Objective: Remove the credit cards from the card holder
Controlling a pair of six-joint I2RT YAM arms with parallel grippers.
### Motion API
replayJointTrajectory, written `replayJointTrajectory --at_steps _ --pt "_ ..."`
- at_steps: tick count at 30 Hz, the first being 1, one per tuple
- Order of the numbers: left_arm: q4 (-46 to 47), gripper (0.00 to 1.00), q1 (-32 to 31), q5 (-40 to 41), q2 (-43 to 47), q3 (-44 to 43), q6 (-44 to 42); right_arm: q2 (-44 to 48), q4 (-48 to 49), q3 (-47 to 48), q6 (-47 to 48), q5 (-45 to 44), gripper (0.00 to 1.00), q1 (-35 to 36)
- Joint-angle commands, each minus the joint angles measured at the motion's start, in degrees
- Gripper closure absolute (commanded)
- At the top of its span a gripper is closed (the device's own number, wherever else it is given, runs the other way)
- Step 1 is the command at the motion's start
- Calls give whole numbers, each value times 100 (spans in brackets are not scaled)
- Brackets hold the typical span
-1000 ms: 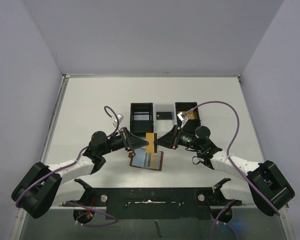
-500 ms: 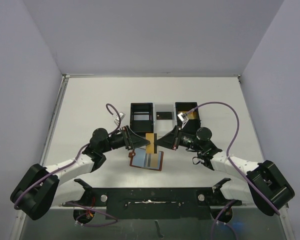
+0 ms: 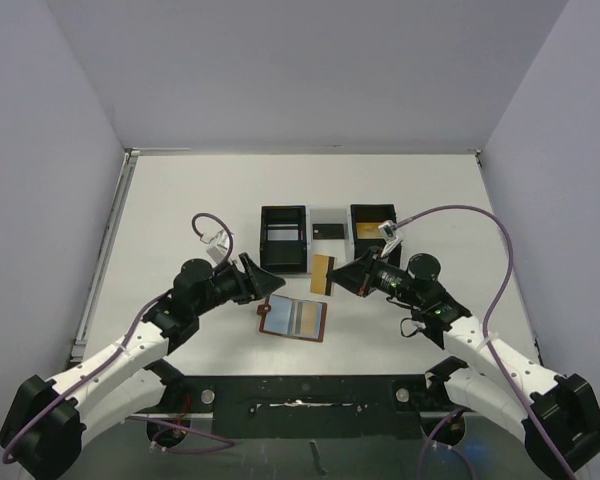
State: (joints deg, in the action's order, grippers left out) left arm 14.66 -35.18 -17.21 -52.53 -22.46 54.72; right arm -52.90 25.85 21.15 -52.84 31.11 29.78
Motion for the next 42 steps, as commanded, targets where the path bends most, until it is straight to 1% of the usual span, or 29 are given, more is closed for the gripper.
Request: replayJointTrajectory --at_steps 1,3,4,6,7,9,12,13,15,18,21,23,24,26,29,31,33,35,39,42 --pt "-1226 37 -1 955 487 -282 -583 379 -1404 665 1229 -724 100 -34" --pt "-1690 36 -4 1265 672 -413 -822 562 -1755 791 1589 -1051 100 -20" --pt "-1886 32 -5 1415 756 -470 -929 667 -1846 816 1806 -1209 100 -16" --pt "-2344 30 1 1693 859 -645 -1151 871 -1933 813 2147 -1558 100 22" --pt "-2597 30 -2 1899 896 -819 -1274 953 -1910 790 2396 -1571 100 81" --pt "-2812 30 -24 2249 1046 -1031 -1581 947 -2042 856 2957 -1552 100 225" --pt "-3054 29 1 2725 1227 -1245 -2006 800 -2640 1124 3972 -1962 100 610" --pt "-3174 29 21 2857 1181 -1342 -2148 723 -2855 1199 4584 -2014 100 721" --pt "-3479 29 47 2991 964 -1576 -2421 508 -3320 1377 5307 -2405 100 902" --pt "-3638 29 47 3019 754 -1883 -2939 108 -3901 1767 5875 -3214 100 951" --pt "-3661 29 116 3240 630 -1954 -3330 -55 -3887 2002 6432 -3595 100 837" --pt "-3688 28 315 3280 493 -1976 -3430 -54 -3674 2069 6683 -3575 100 529" --pt "-3671 28 449 3142 430 -1966 -3454 -48 -3571 2102 6764 -3426 100 288" --pt "-3581 25 847 2753 301 -1858 -3432 -81 -3512 2245 6890 -2932 100 -284" --pt "-3467 25 1498 2070 125 -1787 -3317 -276 -3554 2511 6995 -2356 100 -1049" --pt "-3365 25 1691 1930 72 -1757 -3267 -577 -3631 2715 7114 -1916 100 -1382" --pt "-3313 25 1724 1915 33 -1752 -3278 -995 -3833 2998 7365 -1865 100 -1466" --pt "-3325 25 1741 1923 6 -1749 -3309 -1477 -4069 3310 7852 -1899 100 -1469" --pt "-3318 24 1732 1921 -5 -1738 -3383 -2222 -4235 3749 8529 -2045 100 -1519" --pt "-3319 24 1733 2017 36 -1732 -3406 -2751 -4506 4170 8970 -1783 100 -1577"
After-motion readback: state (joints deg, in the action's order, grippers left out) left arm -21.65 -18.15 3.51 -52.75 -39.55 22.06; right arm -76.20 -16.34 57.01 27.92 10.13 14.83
